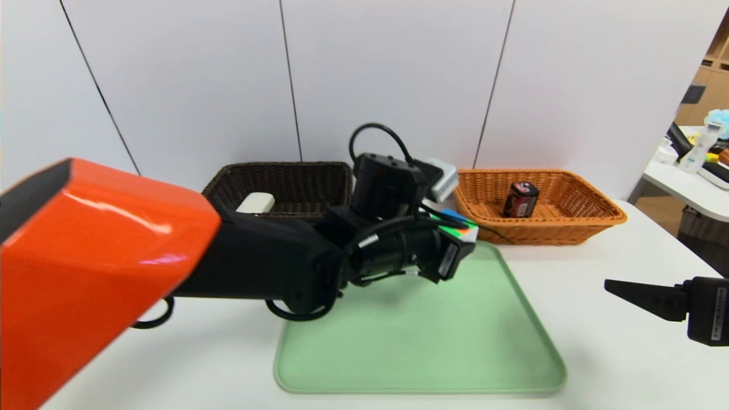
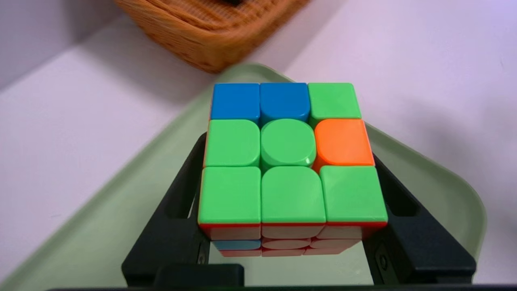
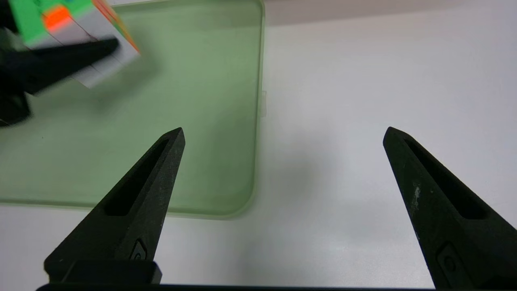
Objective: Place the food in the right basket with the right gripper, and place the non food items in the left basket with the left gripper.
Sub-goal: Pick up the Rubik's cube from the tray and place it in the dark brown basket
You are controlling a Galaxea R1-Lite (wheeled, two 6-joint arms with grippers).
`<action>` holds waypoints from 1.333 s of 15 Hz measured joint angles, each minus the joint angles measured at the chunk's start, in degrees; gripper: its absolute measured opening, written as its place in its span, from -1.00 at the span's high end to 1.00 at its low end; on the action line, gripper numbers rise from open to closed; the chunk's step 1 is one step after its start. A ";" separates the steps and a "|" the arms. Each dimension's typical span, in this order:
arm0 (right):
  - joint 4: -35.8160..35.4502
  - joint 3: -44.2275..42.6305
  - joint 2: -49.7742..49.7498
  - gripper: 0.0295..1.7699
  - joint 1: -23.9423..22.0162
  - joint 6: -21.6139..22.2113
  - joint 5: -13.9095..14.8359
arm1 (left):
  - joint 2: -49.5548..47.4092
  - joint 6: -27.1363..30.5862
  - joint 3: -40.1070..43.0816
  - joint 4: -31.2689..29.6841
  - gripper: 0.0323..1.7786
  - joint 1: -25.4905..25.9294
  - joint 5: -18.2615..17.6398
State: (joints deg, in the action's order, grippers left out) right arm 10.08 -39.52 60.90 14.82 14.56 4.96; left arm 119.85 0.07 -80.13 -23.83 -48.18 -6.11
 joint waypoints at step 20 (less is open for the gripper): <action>0.02 -0.05 -0.88 -0.91 1.05 -0.17 -0.06 | -2.15 -2.39 -14.06 23.74 -0.11 27.98 10.40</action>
State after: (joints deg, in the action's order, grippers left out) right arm 10.11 -39.57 60.03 15.87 14.38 4.90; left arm 117.70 -2.32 -94.18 -0.10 -20.20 4.29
